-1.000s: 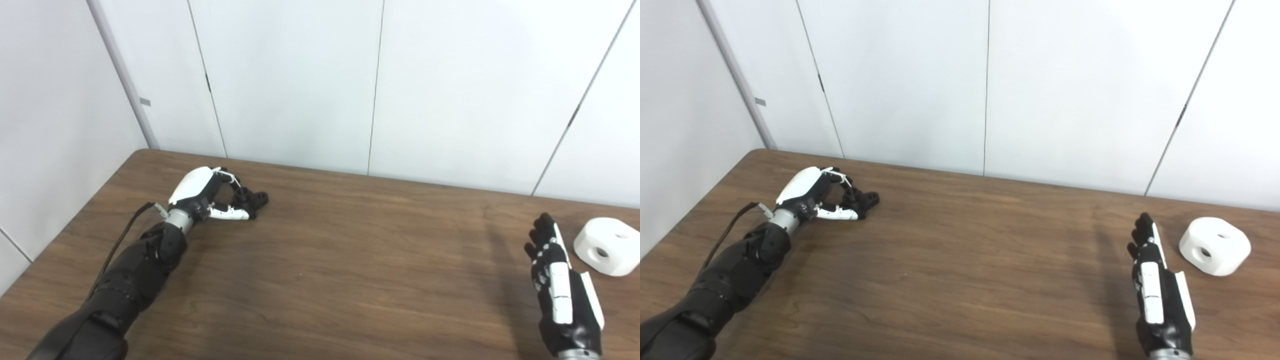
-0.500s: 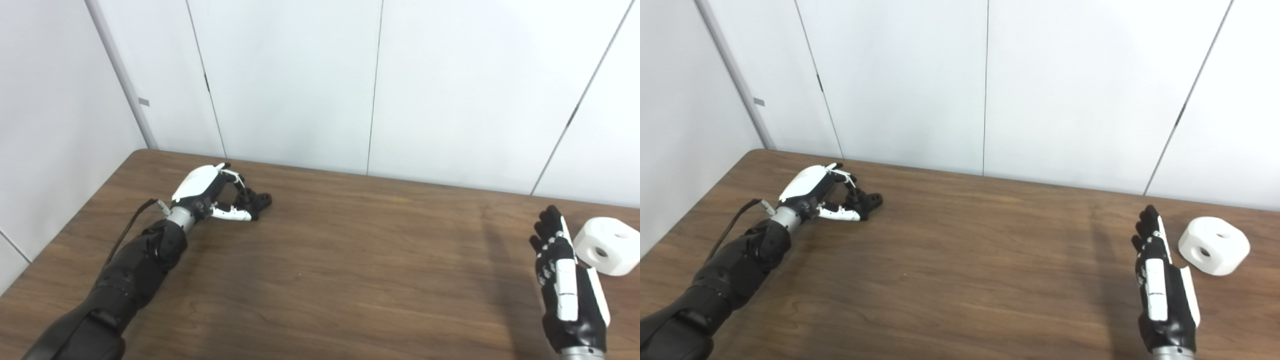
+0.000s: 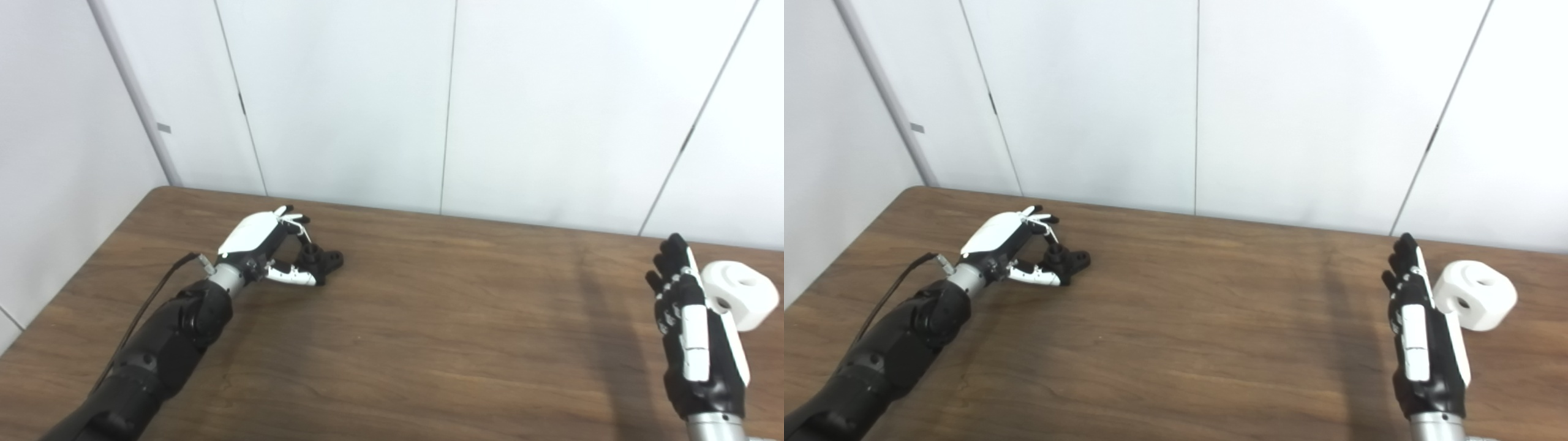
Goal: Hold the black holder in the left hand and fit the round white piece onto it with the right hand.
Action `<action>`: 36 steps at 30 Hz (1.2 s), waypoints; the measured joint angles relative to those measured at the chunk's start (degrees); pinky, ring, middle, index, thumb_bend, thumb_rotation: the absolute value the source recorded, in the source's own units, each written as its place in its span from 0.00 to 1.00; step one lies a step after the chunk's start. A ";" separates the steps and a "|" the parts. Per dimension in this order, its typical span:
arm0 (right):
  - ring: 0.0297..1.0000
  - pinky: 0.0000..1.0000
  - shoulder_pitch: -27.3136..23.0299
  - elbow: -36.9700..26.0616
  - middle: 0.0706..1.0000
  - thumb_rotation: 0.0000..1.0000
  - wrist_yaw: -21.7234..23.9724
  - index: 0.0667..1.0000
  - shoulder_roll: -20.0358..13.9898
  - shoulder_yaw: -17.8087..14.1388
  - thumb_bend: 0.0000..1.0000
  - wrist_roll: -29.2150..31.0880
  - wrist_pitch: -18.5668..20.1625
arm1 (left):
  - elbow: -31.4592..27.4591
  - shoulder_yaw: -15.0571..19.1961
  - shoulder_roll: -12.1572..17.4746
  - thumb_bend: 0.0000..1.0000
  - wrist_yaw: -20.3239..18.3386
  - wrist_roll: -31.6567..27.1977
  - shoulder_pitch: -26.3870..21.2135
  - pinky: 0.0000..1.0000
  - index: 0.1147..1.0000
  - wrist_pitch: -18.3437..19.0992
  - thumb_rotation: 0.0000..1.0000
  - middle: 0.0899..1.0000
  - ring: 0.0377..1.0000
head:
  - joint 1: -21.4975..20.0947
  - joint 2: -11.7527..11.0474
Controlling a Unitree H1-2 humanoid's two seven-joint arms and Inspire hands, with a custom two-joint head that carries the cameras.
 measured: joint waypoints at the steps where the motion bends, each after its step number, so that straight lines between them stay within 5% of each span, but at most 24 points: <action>1: 1.00 0.98 0.00 -0.33 1.00 1.00 0.00 0.97 -0.13 -0.05 0.46 0.03 0.08 | -1.73 0.02 -0.42 0.52 -0.48 0.09 0.62 1.00 0.42 0.83 0.06 0.88 1.00 | -0.78 0.26; 11: 0.98 0.96 0.06 -6.28 0.97 1.00 -0.38 0.94 -0.54 -0.21 0.48 -0.90 3.03 | -14.58 -0.74 -3.84 0.52 -4.45 1.19 6.29 1.00 0.41 3.36 0.05 0.86 1.00 | -6.23 1.41; 18: 0.98 0.94 0.16 -10.37 0.97 1.00 -1.05 0.93 0.62 0.33 0.42 -2.92 5.05 | -18.93 -2.05 -7.25 0.52 -6.83 0.49 8.93 1.00 0.41 1.70 0.05 0.87 1.00 | -9.40 1.58; 25: 0.91 0.80 0.90 -15.29 0.93 0.41 -2.21 0.90 -0.11 1.10 0.49 -14.19 8.76 | -19.49 -2.77 -8.54 0.52 -8.00 0.49 9.47 1.00 0.42 -1.23 0.05 0.87 1.00 | -12.13 1.76; 30: 0.85 0.71 1.20 -17.85 0.89 0.32 -2.02 0.86 -2.10 1.39 0.68 -23.05 12.50 | -20.59 -3.28 -9.21 0.52 -8.63 0.49 10.21 1.00 0.41 -1.93 0.05 0.87 1.00 | -13.18 1.76; 36: 0.81 0.69 2.27 -18.00 0.84 0.23 -1.86 0.79 -5.93 -0.17 0.73 -29.82 14.46 | -20.58 -3.23 -9.24 0.52 -9.05 0.49 10.21 1.00 0.41 -2.86 0.05 0.87 1.00 | -15.38 1.85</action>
